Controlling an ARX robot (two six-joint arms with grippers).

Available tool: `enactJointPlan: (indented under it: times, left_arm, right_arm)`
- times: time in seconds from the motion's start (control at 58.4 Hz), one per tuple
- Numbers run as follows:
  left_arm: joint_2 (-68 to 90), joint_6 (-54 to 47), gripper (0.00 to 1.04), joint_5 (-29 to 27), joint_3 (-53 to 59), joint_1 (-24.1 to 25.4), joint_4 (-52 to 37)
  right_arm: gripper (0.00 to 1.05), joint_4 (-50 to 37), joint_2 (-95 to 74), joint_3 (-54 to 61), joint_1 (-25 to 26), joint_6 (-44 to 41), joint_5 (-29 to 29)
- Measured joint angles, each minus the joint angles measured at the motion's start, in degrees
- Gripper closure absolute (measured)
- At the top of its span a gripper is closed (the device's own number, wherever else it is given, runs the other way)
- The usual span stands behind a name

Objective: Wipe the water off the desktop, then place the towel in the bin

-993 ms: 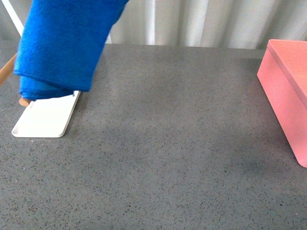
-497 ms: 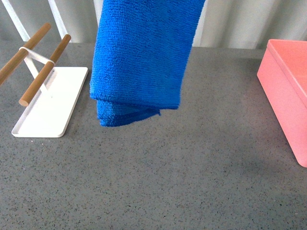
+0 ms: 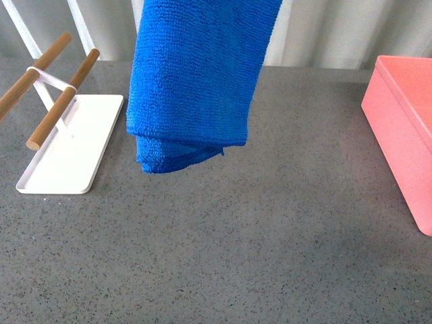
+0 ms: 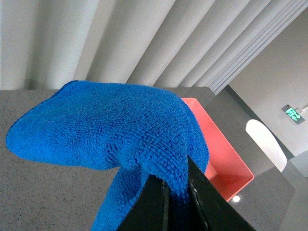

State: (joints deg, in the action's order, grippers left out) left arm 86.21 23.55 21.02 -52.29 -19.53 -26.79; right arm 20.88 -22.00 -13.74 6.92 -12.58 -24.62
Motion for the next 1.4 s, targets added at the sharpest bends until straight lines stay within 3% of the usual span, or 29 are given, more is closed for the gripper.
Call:
enactJointPlan:
  times: [0.051,0.188,0.377,0.668,1.147,1.404]
  left_arm:
    - [0.00,0.00,1.01,-0.04,0.02,0.02,0.00]
    - [-0.17,-0.13,1.01,-0.04,0.00,0.00,0.00]
    - [-0.17,-0.15,1.01,-0.04,0.02,0.00,0.00]
    - [-0.17,-0.20,1.01,-0.04,0.02,0.00,0.00]
    - [-0.17,-0.33,1.01,-0.04,0.02,0.00,0.00]
    - [-0.17,-0.39,1.01,-0.28,0.02,0.02,0.00]
  right_arm:
    - [0.07,-2.82,-4.94,-2.82,2.62,-2.54,-6.08]
    - [0.07,-13.57,-23.04,-9.81,4.26,-5.03,-13.09]
    - [0.07,-25.11,-43.89,-17.55,-0.39,-2.43,-9.33]
    - [0.07,-38.62,-62.18,-28.37,-10.62,11.43,-14.73]
    - [0.07,-48.85,-76.15,-38.40,-25.31,24.94,-17.44]
    - [0.07,-49.99,-81.79,-43.17,-28.48,27.32,-16.35]
